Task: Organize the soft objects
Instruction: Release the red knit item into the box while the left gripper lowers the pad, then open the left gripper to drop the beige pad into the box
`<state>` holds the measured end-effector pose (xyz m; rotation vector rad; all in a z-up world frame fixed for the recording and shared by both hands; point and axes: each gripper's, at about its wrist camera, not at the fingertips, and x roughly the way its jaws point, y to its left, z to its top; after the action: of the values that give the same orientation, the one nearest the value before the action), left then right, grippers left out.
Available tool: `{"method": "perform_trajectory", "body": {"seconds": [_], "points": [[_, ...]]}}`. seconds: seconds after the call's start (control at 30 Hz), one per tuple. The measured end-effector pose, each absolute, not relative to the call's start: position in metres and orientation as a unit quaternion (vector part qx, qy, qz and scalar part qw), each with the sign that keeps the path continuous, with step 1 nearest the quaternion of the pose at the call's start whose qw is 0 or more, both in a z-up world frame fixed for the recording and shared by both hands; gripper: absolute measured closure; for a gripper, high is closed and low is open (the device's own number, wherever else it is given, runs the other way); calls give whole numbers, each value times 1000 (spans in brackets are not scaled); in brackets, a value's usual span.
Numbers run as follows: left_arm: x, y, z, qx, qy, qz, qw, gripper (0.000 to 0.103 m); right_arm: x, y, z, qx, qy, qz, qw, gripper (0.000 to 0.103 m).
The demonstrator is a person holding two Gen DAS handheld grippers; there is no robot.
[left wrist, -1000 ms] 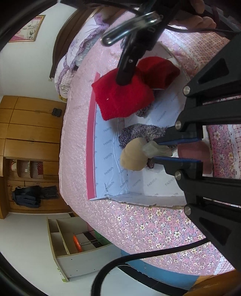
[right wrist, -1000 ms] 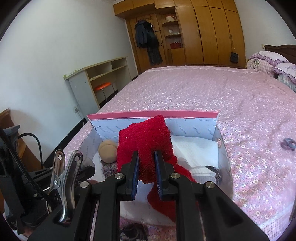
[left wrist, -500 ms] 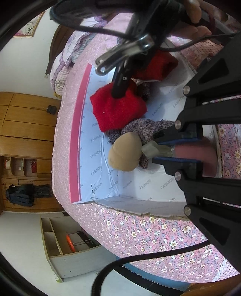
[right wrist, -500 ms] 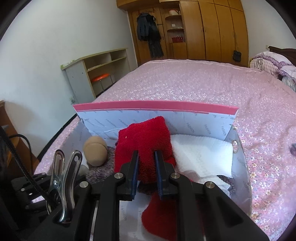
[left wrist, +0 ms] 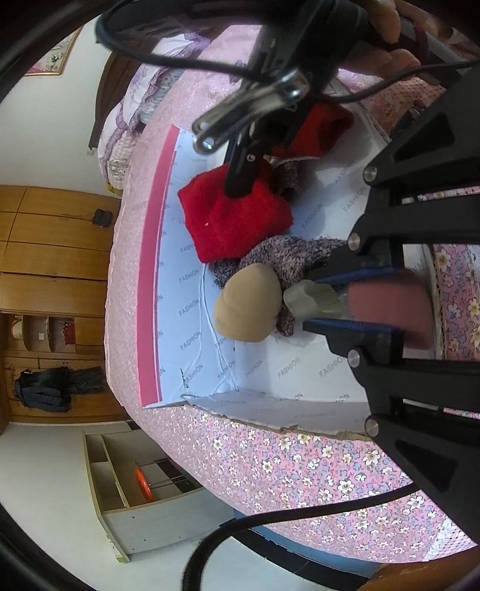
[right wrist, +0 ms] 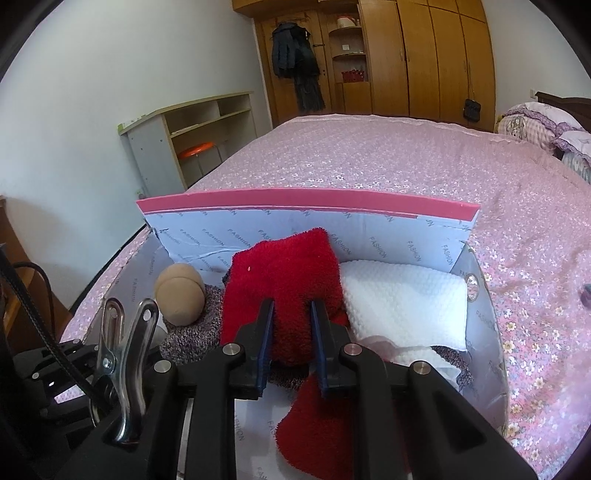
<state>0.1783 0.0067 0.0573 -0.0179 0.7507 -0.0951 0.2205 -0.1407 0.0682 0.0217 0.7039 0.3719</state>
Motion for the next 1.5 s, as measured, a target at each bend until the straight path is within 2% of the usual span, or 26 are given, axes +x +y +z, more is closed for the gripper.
{"method": "perform_trajectory", "body": {"seconds": [0.07,0.3,0.5,1.03,1.5], "points": [[178,6,58,-9,367,-44,929,83,221,-143,69,16,343,185,921,83],[175,2,60,6,365,-32,930,77,210,-146,81,9,328,184,927,69],[165,-1,66,4,371,-44,928,76,196,-151,94,33,320,189,928,64],[118,-4,98,-8,358,-62,932,76,130,-184,114,57,305,201,929,64],[85,-13,99,-7,357,-81,931,76,83,-204,91,75,324,197,922,64]]}}
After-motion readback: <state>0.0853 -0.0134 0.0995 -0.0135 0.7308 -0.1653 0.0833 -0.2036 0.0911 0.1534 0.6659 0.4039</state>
